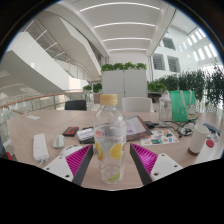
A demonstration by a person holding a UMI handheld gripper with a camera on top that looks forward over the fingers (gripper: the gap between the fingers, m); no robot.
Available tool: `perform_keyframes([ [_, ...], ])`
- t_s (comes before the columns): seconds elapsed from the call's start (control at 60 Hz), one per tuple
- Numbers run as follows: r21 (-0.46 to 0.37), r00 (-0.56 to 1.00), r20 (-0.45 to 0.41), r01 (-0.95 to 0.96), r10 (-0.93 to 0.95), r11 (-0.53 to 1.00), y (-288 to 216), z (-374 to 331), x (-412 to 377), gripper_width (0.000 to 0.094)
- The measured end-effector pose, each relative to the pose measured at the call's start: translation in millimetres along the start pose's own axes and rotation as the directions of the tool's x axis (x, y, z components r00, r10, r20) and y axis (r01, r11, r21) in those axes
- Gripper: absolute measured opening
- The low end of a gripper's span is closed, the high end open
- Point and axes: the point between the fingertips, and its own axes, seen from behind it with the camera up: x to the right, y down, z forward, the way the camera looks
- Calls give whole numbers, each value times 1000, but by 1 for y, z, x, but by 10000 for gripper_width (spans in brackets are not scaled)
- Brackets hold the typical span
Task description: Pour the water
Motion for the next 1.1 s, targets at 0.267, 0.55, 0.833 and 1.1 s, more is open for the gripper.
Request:
perform_keyframes([
  [0.267, 62, 997, 43, 63, -65, 996, -4, 46, -10, 453],
  [0.55, -69, 987, 137, -79, 88, 994, -12, 47, -6, 325],
  [0.833, -76, 534, 148, -833, 832, 548, -138, 25, 137, 324],
  [1.1, -202, -283, 96, -944, 954, -260, -112, 22, 217, 322],
])
